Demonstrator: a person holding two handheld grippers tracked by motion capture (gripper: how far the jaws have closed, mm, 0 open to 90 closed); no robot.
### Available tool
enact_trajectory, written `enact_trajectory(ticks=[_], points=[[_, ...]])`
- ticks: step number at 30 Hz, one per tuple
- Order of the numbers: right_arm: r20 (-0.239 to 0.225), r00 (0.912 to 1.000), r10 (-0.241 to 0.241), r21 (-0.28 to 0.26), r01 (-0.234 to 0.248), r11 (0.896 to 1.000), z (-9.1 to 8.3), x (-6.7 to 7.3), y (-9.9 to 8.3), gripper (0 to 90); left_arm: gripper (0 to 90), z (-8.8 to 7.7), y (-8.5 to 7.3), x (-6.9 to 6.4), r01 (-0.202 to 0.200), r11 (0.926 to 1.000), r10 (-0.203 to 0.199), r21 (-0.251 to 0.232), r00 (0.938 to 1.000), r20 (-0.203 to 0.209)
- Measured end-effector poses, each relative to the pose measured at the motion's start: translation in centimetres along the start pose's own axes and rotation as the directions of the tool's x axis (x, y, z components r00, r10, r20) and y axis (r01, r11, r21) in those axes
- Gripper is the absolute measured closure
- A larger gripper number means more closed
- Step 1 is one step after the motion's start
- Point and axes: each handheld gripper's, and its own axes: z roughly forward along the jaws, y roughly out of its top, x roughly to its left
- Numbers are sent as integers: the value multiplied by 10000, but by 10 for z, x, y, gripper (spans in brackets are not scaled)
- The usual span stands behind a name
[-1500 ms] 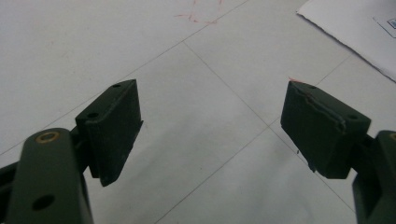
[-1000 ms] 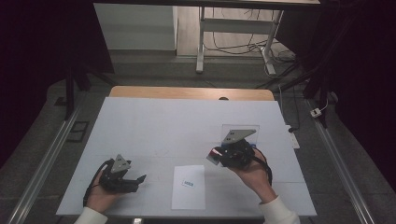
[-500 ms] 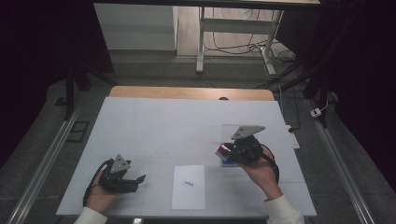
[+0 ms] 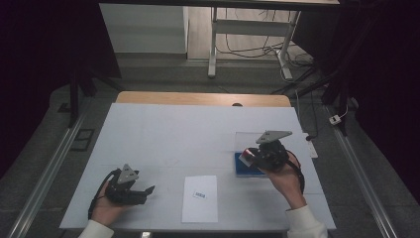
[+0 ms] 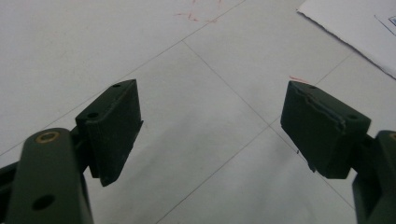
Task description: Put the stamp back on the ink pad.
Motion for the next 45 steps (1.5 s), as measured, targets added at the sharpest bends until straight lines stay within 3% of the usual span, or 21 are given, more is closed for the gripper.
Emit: enact_trajectory(ticks=[6,20,30,42,45], points=[[289,9993,226,272,-234,9994,3,-10,-6,698,204,1,0,0,-50,10000,50,46,10000,-29],[851,9963,144,1207,-247,9924,22,-23,-20,698,207,1,0,0,-16,10000,15,98,10000,65],[863,9960,246,1578,-381,9867,35,-28,-28,696,208,0,0,0,30,10000,-30,37,10000,70],[824,9961,312,1448,-429,9885,35,-28,-29,688,206,-1,1,1,135,9999,-135,-84,9999,42],[895,9958,190,1122,-290,9933,33,-27,-29,616,205,-1,1,1,142,9998,-142,-114,9999,21]])
